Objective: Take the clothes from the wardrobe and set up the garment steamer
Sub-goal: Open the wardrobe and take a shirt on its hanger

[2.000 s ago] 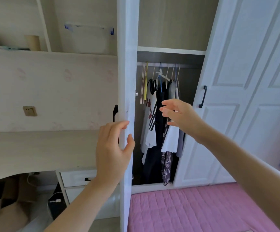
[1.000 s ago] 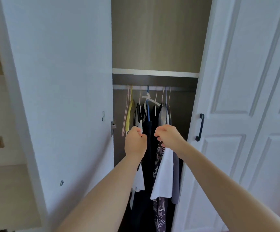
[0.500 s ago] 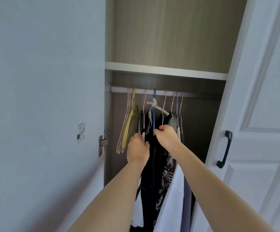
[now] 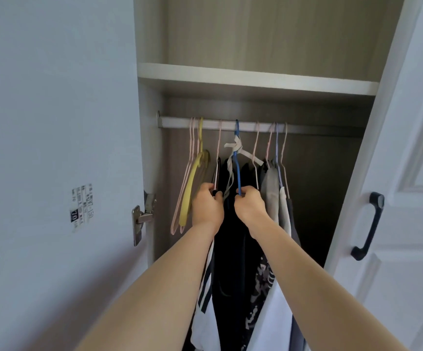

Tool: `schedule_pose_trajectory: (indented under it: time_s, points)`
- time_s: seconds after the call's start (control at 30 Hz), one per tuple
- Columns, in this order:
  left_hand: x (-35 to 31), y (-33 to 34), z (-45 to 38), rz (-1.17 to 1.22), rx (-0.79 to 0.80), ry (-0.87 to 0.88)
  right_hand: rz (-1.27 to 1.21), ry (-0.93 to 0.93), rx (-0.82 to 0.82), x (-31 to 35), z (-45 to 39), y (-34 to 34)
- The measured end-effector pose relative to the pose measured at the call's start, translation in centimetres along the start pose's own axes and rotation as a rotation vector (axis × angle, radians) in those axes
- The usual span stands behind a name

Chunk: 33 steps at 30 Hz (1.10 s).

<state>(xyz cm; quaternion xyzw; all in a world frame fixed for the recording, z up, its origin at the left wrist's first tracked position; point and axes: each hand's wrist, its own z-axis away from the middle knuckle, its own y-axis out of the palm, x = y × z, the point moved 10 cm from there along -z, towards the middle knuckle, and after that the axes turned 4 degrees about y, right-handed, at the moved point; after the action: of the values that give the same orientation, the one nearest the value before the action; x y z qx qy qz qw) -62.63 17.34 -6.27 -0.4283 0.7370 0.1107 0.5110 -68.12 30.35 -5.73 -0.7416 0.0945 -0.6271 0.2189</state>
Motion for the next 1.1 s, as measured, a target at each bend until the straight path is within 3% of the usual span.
schedule_pose_trajectory:
  time_s: [0.1, 0.33, 0.8, 1.1]
  points:
    - [-0.1, 0.3, -0.8, 0.006, 0.012, -0.028, 0.047, -0.011, -0.097, 0.3, 0.3, 0.0]
    - [-0.2, 0.3, -2.5, 0.059, -0.032, -0.029, 0.066, -0.098, -0.154, 0.4, 0.6, 0.6]
    - [-3.7, -0.8, -2.7, 0.070, -0.115, 0.127, -0.014, -0.254, -0.216, 3.8, 1.9, -1.6]
    - [-1.9, -0.7, 2.0, 0.110, -0.204, 0.118, -0.032, -0.280, -0.206, 0.4, 6.3, -2.0]
